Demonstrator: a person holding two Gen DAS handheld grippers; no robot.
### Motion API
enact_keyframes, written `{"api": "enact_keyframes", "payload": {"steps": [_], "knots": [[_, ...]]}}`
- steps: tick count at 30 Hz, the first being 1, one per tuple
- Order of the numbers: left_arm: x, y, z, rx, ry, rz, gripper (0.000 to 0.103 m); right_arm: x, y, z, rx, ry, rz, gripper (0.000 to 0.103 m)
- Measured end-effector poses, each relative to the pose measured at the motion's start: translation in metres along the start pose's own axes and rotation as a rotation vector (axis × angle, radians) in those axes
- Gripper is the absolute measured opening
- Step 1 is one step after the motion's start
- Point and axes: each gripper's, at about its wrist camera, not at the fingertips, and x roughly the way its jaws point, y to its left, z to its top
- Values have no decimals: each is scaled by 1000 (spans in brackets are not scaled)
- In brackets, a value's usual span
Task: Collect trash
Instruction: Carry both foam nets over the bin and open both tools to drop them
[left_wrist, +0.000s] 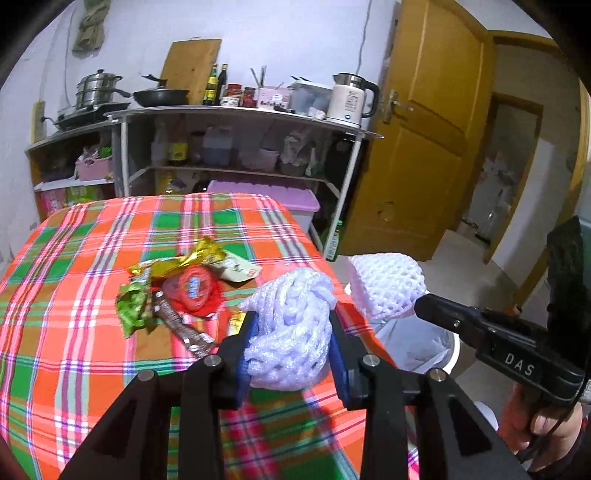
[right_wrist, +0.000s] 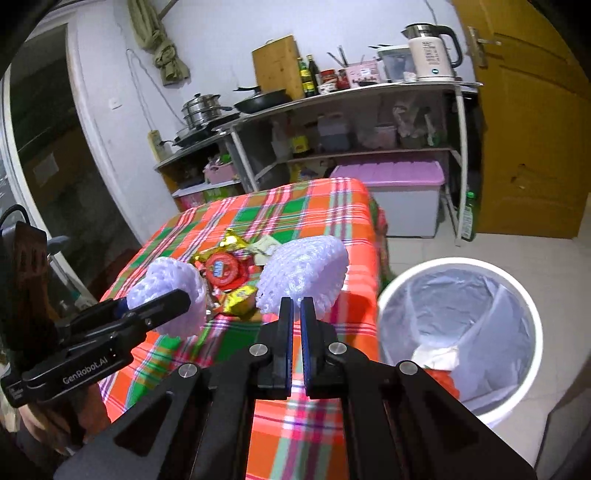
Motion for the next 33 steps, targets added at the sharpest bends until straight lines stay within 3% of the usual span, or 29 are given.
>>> {"api": "enact_keyframes", "payload": {"steps": [24,33], "knots": [[89,-88,14,106,86,-199,36,-20,-104,-26,188,17,-146,4],[125,-110,5,128,154,-199,38,-10,-133,-34,245,62,-156,4]]}}
